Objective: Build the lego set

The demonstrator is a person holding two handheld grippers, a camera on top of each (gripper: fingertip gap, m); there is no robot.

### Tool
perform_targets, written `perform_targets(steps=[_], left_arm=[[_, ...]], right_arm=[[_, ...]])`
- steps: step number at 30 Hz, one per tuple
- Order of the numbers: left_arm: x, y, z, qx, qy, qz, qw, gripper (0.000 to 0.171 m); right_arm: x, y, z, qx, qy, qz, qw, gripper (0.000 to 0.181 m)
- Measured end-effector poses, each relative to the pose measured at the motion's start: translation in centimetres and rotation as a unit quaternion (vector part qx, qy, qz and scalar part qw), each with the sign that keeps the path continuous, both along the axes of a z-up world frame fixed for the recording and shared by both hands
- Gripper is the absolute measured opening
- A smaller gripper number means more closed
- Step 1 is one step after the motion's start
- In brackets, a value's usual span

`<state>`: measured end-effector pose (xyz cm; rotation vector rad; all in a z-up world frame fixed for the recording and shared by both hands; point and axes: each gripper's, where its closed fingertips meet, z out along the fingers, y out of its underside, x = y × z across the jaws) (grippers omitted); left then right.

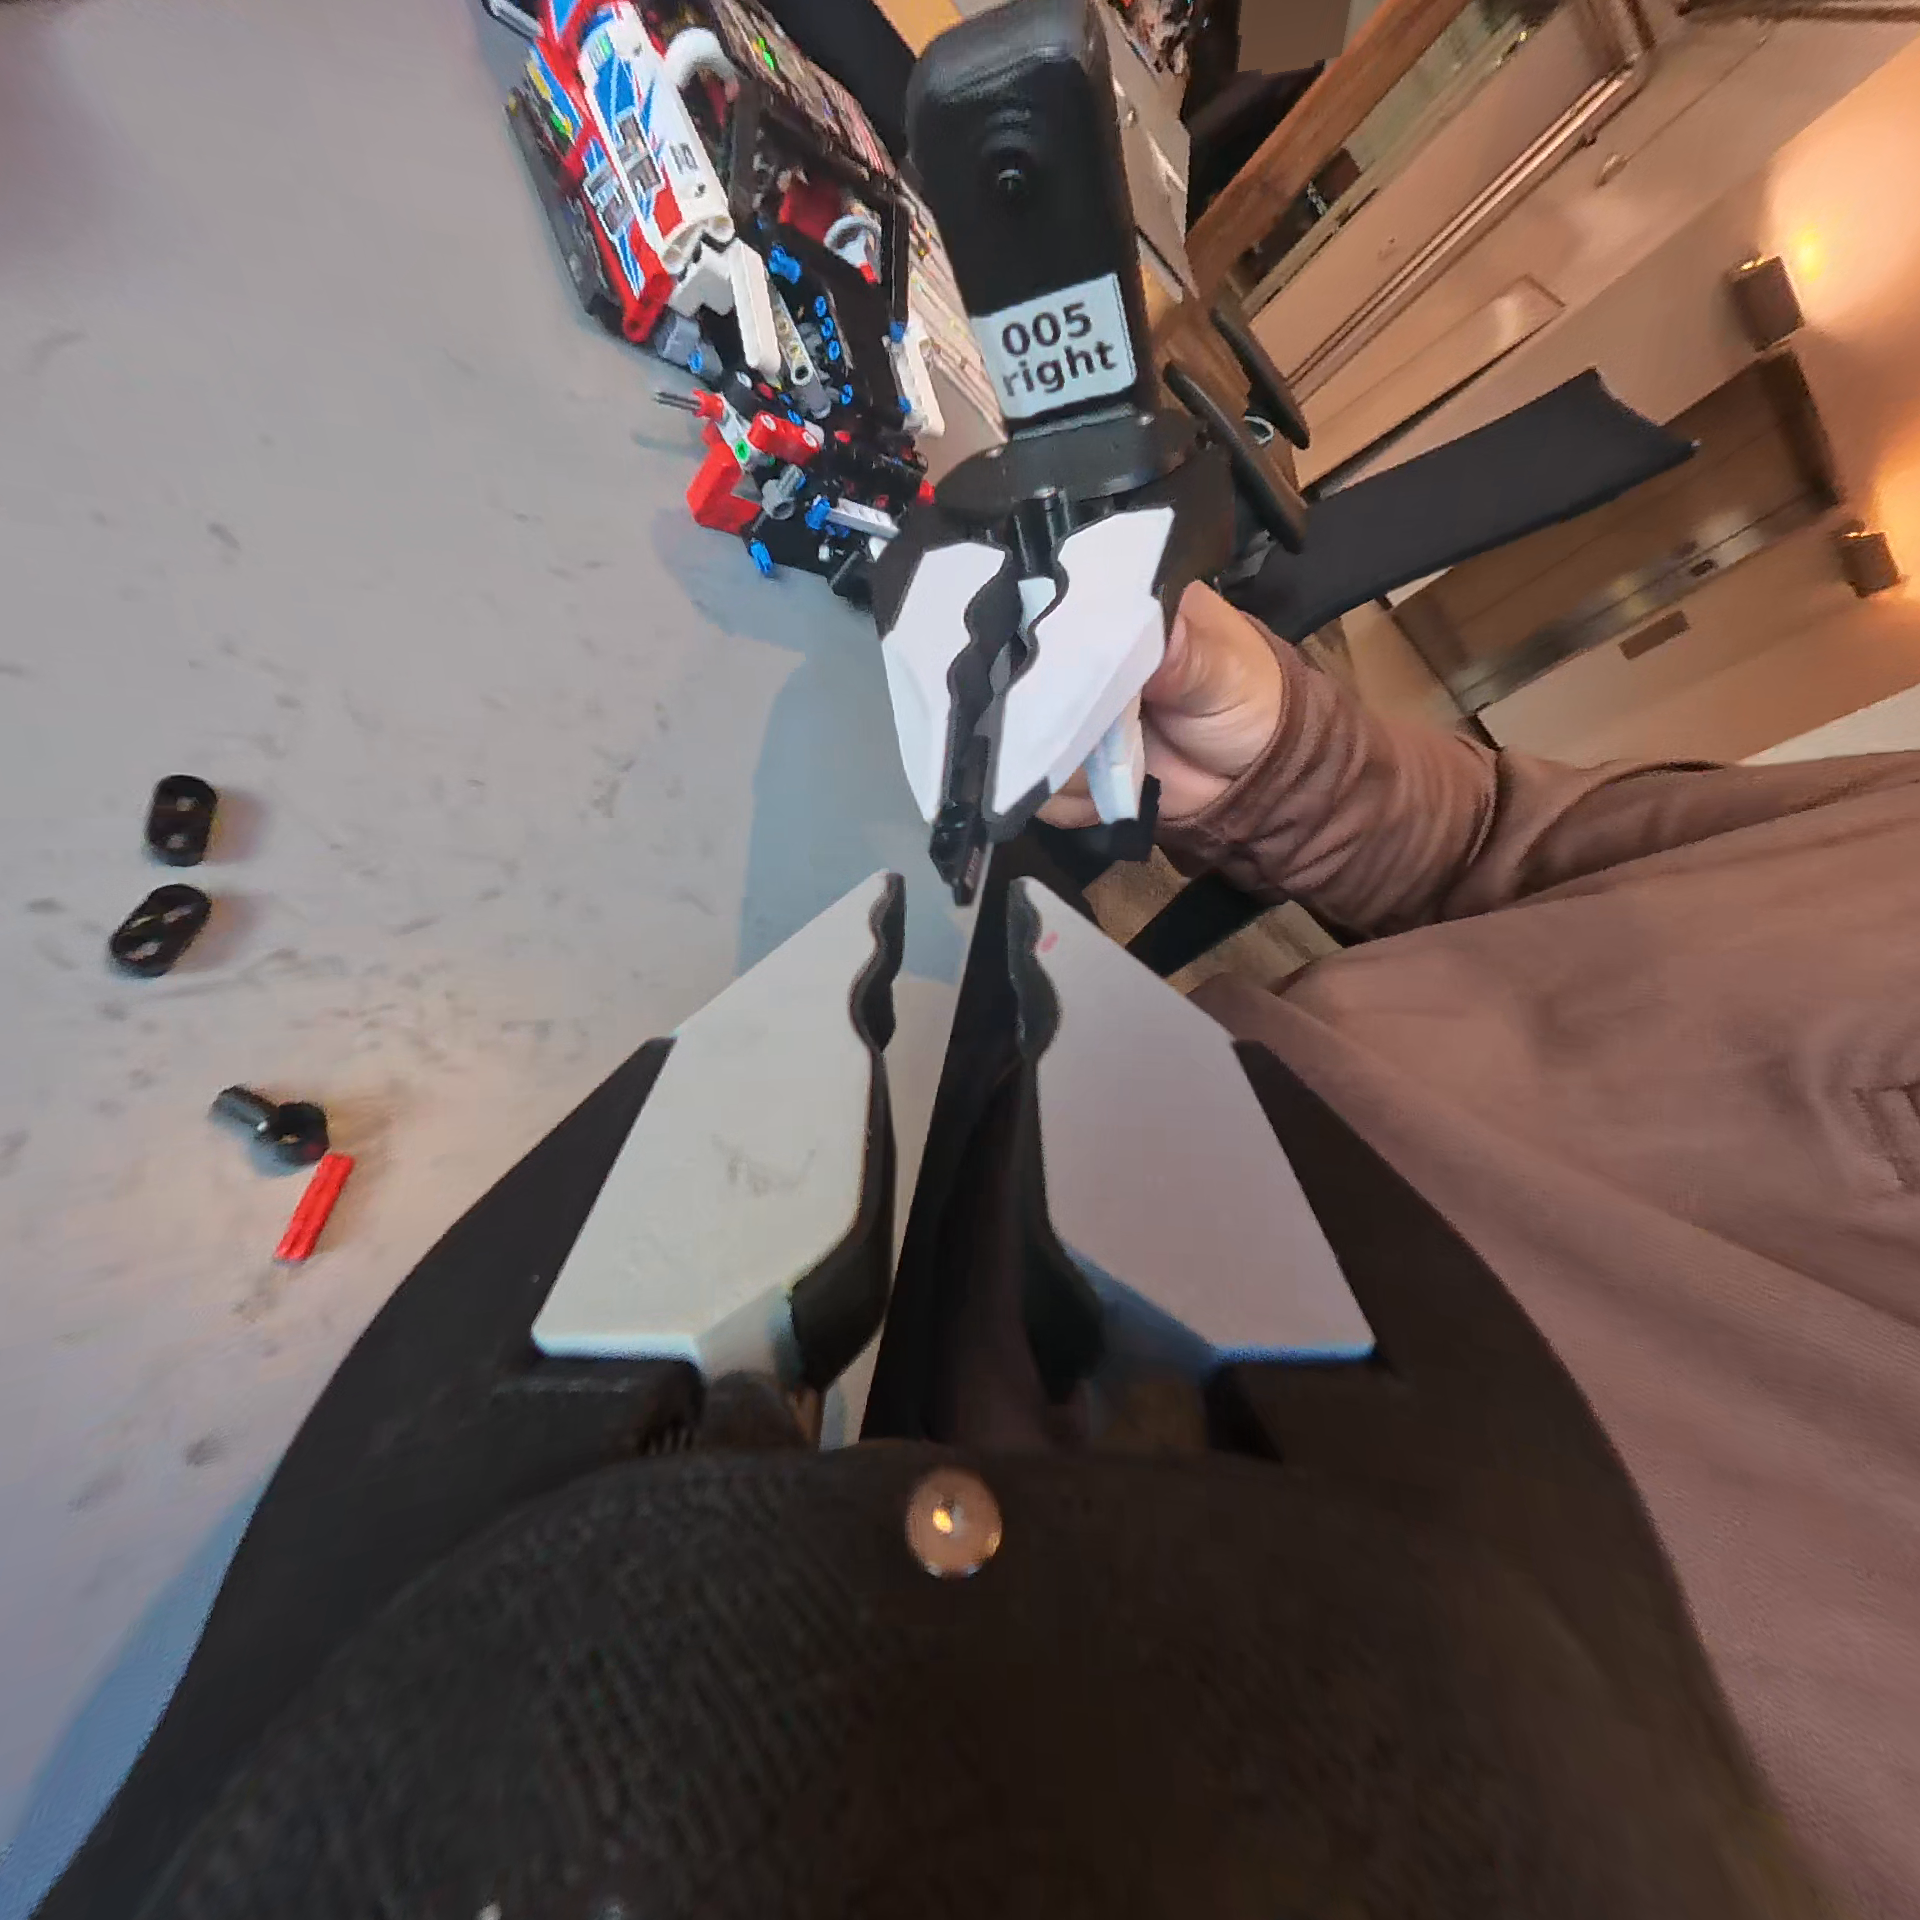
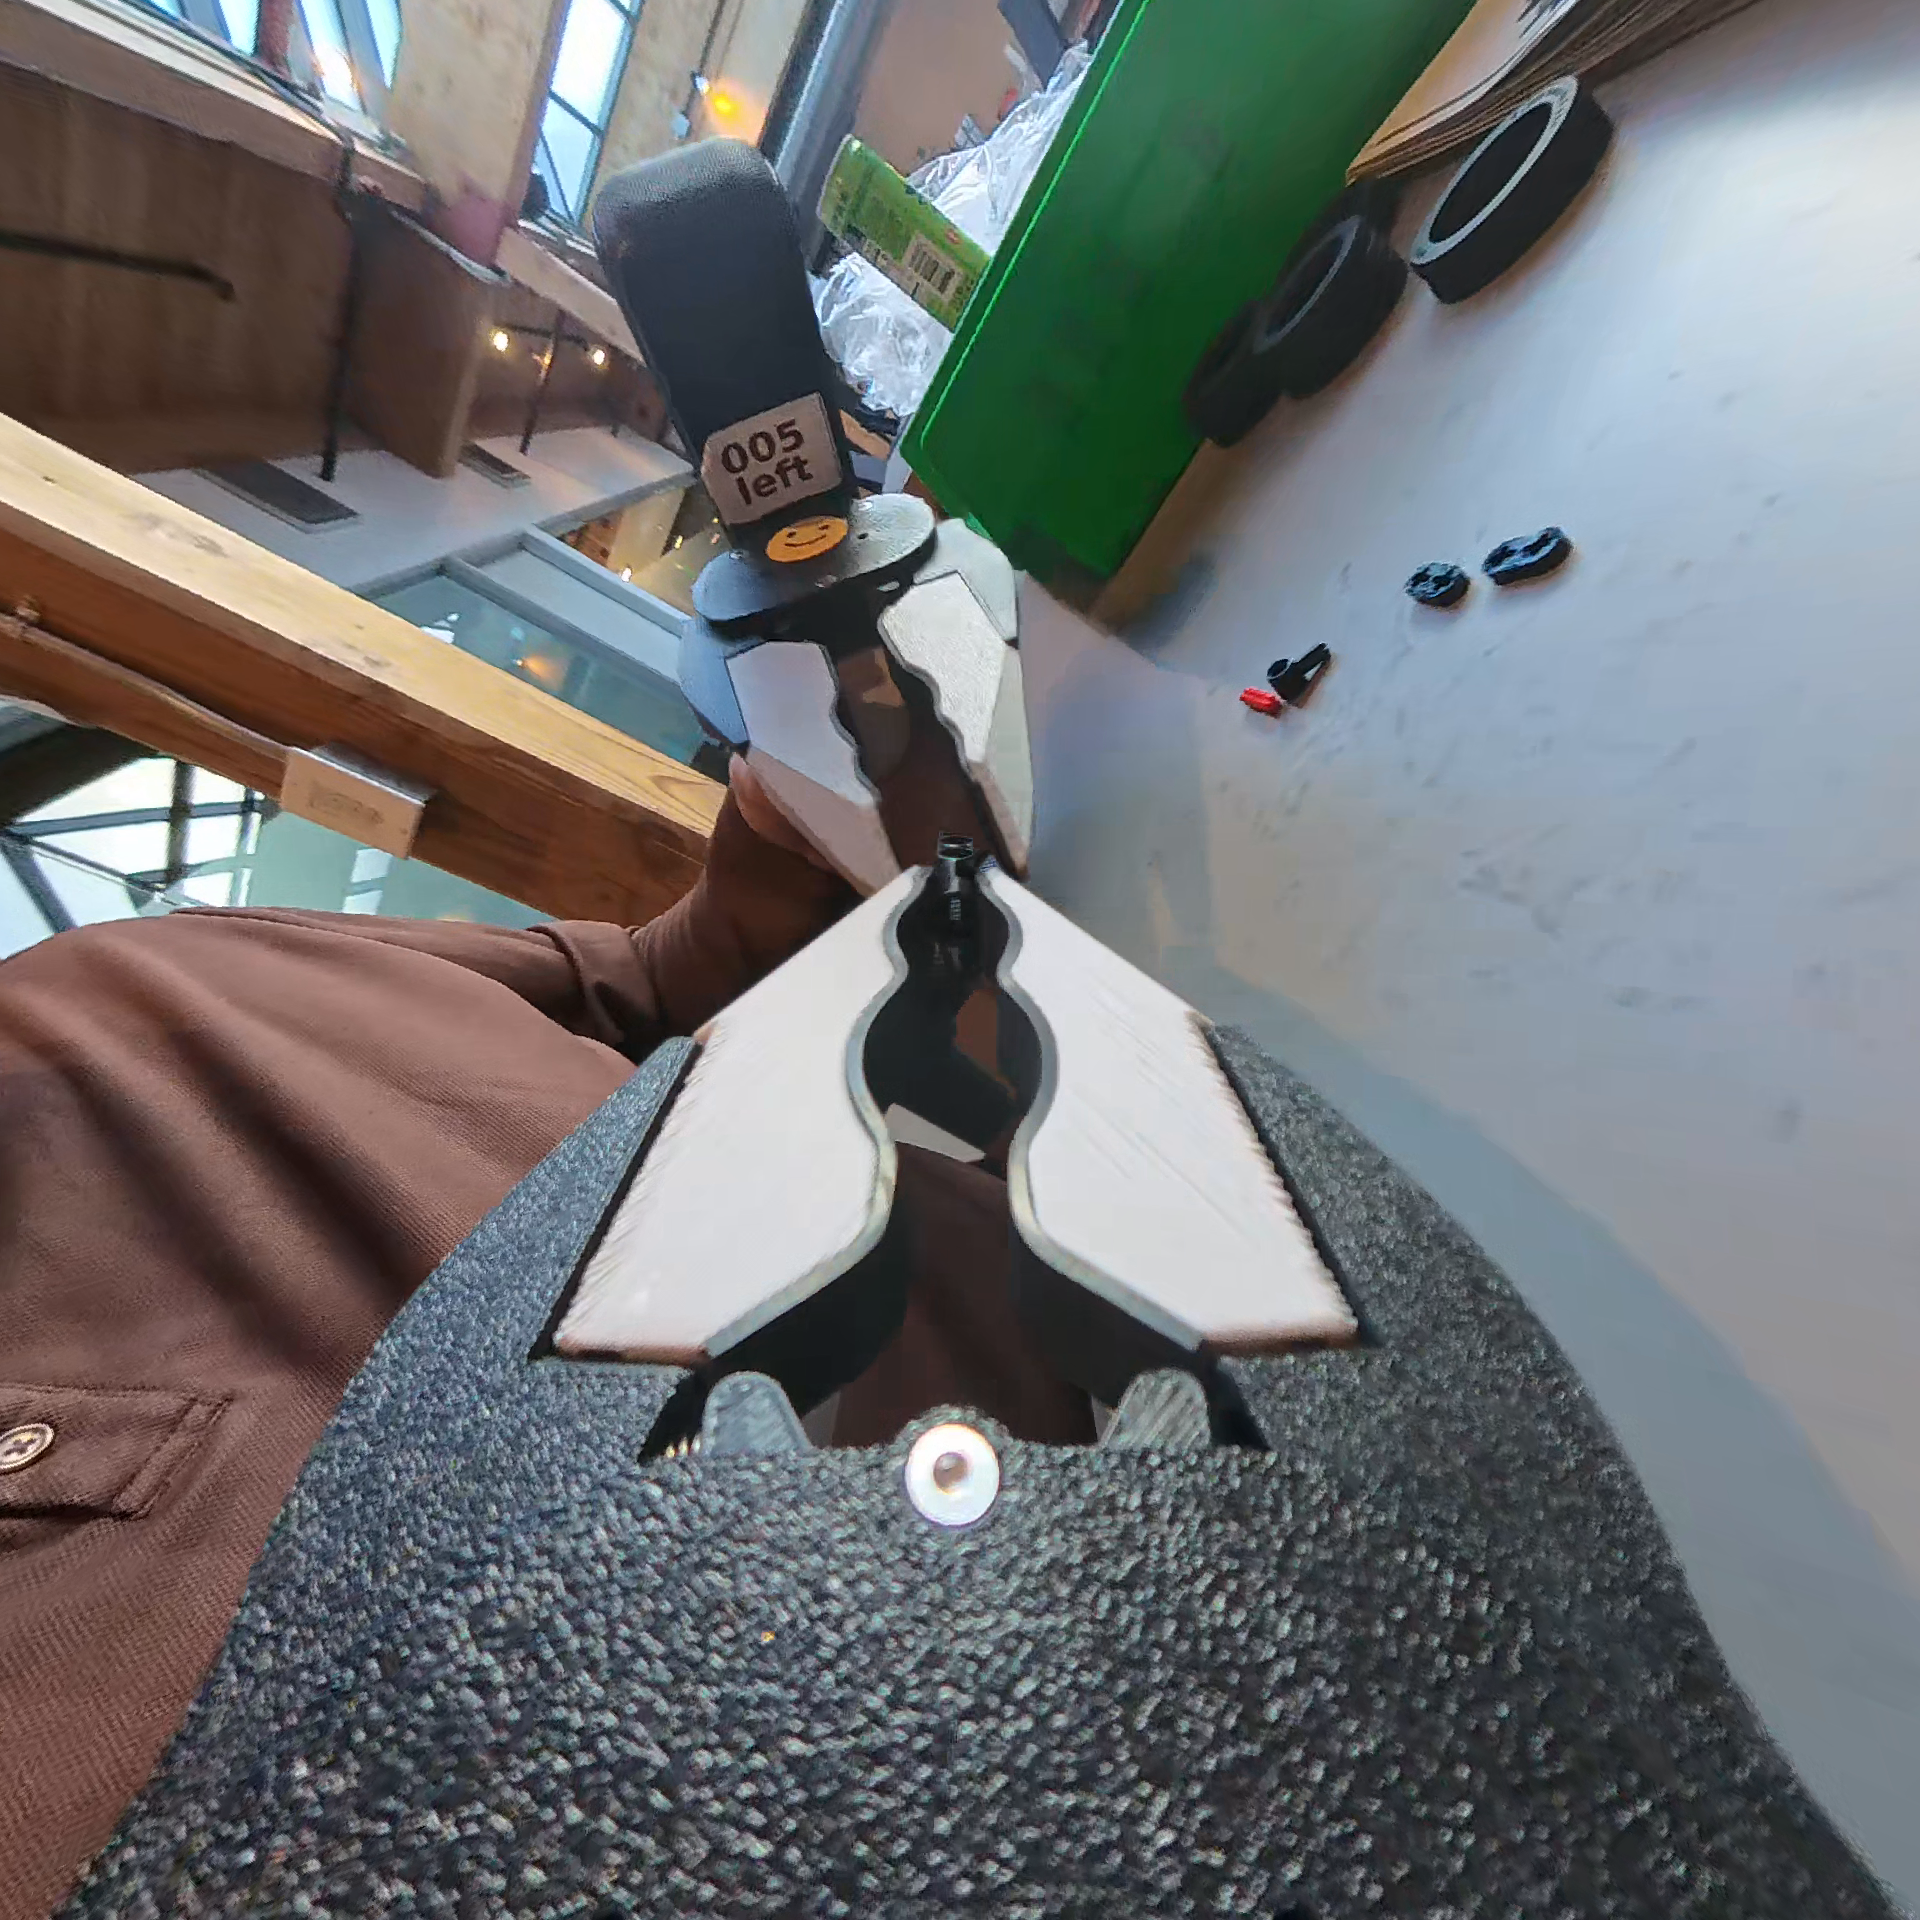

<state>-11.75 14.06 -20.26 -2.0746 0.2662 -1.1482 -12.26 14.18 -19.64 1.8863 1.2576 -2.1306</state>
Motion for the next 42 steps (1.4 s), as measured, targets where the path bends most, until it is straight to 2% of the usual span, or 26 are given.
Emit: perform_targets(steps=[2,6,8,11,14,17,20,25,27,32,35,38,42], left_arm=[[0.6,0.1,-0.4,0.004,0.011,-0.003,1.000,0.006],[0.9,0.2,0.0,0.004,-0.019,-0.001,1.000,0.004],[0.8,0.1,-0.1,-0.004,-0.035,-0.002,0.999,0.004],[0.4,0.3,-0.8,-0.011,-0.016,0.003,1.000,0.004],[-0.1,0.6,-2.1,-0.017,0.028,0.006,0.999,0.004],[-1.2,1.2,-3.5,-0.024,0.079,0.014,0.997,0.003],[-1.9,1.6,-4.2,-0.036,0.088,0.011,0.995,0.003],[-1.9,1.6,-6.0,-0.067,0.118,-0.010,0.991,0.004],[-1.8,1.7,-6.4,-0.064,0.139,-0.015,0.988,0.004],[-2.1,2.3,-6.2,-0.080,0.108,-0.001,0.991,0.004],[-2.1,2.3,-6.2,-0.072,0.116,-0.001,0.991,0.005],[-2.4,2.5,-6.0,-0.055,0.134,0.014,0.989,0.015],[-3.3,2.6,-5.7,-0.038,0.152,0.038,0.987,0.031]], right_arm=[[0.0,-0.2,0.0,-0.001,0.001,0.000,1.000,0.008],[0.3,-0.1,0.1,0.023,0.014,-0.003,1.000,0.008],[0.3,-0.2,0.0,0.054,0.015,-0.002,0.998,0.009],[0.2,0.2,-1.0,0.138,-0.005,-0.011,0.990,0.009],[0.2,0.9,-2.4,0.237,-0.036,-0.027,0.970,0.011],[0.2,2.5,-4.0,0.331,-0.073,-0.052,0.939,0.010],[0.3,4.0,-4.7,0.385,-0.092,-0.075,0.915,0.008],[0.2,5.4,-4.3,0.437,-0.080,-0.108,0.889,0.015],[0.1,4.9,-4.5,0.445,-0.077,-0.091,0.888,0.019],[0.0,3.8,-5.4,0.479,-0.077,-0.053,0.873,0.019],[0.0,3.5,-5.9,0.507,-0.082,-0.040,0.857,0.019],[0.2,4.0,-6.7,0.524,-0.106,-0.041,0.844,0.019],[0.2,4.2,-6.7,0.524,-0.109,-0.044,0.844,0.019]])
